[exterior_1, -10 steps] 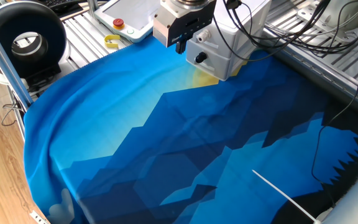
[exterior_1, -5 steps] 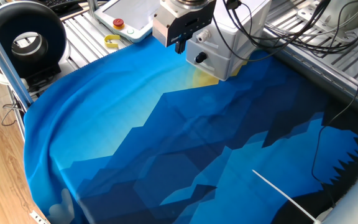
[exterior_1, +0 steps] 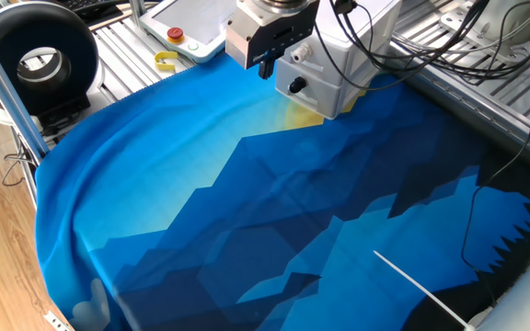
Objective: Grasp the handle and open the drawer
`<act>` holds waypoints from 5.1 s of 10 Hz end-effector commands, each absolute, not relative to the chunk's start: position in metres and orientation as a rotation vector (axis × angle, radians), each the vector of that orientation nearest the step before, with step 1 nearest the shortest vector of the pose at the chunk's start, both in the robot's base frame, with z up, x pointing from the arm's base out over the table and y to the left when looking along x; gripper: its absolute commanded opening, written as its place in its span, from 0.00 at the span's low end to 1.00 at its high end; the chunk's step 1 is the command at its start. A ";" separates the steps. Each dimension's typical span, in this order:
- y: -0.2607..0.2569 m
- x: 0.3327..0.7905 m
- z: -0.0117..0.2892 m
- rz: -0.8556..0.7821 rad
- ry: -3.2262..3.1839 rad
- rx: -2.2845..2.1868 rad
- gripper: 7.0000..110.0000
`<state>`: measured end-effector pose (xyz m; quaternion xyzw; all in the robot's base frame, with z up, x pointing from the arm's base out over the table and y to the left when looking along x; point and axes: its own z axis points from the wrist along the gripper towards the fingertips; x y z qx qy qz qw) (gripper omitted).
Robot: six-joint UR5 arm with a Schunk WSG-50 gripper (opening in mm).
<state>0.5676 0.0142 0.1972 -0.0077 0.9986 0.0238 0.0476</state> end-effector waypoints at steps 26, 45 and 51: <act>-0.036 0.625 0.198 -0.580 2.501 -1.363 0.00; -0.006 0.658 0.204 -0.654 2.126 -1.708 0.00; 0.009 0.669 0.212 -0.695 2.075 -1.643 0.00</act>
